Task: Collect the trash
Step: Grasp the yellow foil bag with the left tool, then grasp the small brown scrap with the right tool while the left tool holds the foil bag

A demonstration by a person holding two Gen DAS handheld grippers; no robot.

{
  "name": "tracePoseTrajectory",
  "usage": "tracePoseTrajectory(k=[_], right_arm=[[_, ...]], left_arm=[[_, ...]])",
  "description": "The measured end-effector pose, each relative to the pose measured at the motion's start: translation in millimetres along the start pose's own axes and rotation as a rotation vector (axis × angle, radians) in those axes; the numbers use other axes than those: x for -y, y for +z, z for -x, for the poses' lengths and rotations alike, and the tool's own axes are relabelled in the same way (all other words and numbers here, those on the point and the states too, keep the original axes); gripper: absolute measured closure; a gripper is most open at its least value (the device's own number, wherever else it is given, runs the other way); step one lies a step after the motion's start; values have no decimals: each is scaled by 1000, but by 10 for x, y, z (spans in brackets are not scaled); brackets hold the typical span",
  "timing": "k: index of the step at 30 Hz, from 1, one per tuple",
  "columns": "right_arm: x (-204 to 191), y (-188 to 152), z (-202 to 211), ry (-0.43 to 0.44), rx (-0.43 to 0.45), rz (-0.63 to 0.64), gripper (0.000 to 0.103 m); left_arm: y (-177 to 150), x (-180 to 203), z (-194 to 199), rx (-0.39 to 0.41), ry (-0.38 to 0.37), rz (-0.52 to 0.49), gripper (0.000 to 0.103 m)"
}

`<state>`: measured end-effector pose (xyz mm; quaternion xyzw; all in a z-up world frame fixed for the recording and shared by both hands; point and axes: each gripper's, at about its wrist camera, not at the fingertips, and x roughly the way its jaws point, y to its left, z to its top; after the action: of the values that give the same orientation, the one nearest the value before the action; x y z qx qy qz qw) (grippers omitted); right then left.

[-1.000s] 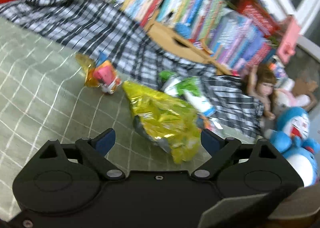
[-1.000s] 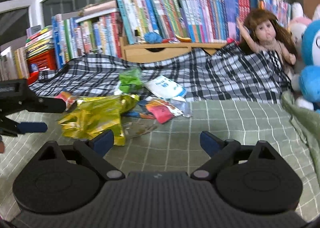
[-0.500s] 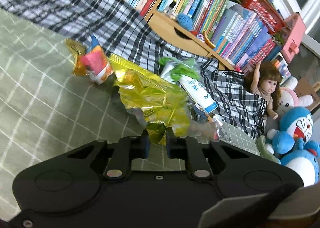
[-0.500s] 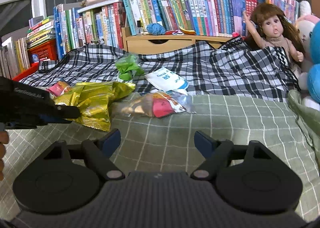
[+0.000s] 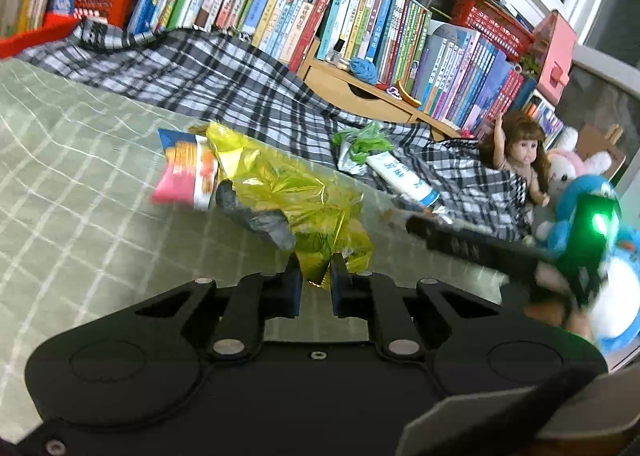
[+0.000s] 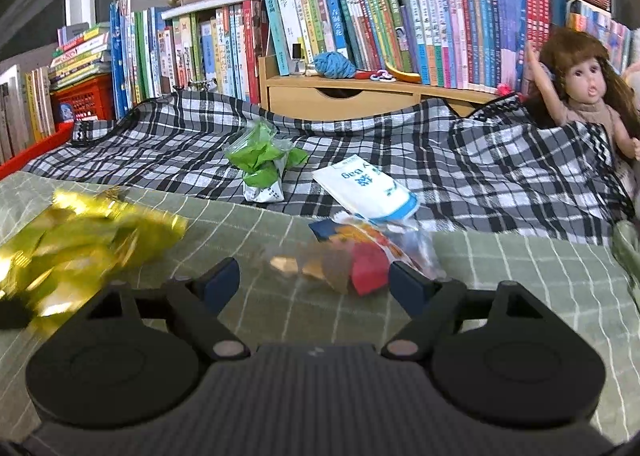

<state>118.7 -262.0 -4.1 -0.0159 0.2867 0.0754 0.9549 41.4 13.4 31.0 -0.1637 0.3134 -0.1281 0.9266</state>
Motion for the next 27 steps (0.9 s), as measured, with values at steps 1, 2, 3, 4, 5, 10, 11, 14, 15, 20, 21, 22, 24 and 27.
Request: tracePoseTrajectory(k=[1, 2, 3, 4, 5, 10, 11, 14, 15, 20, 21, 22, 24, 27], right_arm=[[-28, 14, -64, -3, -13, 11, 14], [-47, 24, -115, -3, -25, 24, 14], [-68, 26, -162, -4, -41, 36, 20], [-81, 26, -189, -3, -54, 40, 26], [-90, 24, -203, -4, -68, 37, 42], [-99, -48, -35, 23, -59, 37, 80], [-101, -68, 19, 28, -57, 43, 81], [-109, -118, 198, 51, -45, 76, 82], [-113, -114, 241, 56, -44, 91, 74], [-156, -47, 327, 37, -4, 169, 35], [-151, -22, 308, 35, -2, 167, 34], [-144, 0, 282, 32, 0, 155, 33], [-136, 28, 187, 32, -1, 153, 26], [-165, 28, -20, 15, -47, 167, 26]], left_arm=[[-25, 7, 30, 2, 6, -18, 90], [-45, 16, 62, 5, 9, -35, 90], [-69, 31, 102, 11, 11, -53, 90], [-87, 40, 136, 17, 13, -67, 90], [-103, 58, 171, 24, 14, -84, 90], [-169, 81, 300, 24, -6, -110, 90], [-197, 80, 342, 23, -19, -113, 90], [-251, 57, 430, 30, -42, -97, 69], [-270, 32, 469, 37, -47, -78, 59], [-248, -154, 484, 82, -48, 51, 22], [-233, -190, 457, 91, -35, 81, 19], [-221, -227, 425, 101, -17, 118, 18], [-183, -278, 316, 106, 13, 159, 16], [-153, -315, 69, 42, 45, 184, 16]])
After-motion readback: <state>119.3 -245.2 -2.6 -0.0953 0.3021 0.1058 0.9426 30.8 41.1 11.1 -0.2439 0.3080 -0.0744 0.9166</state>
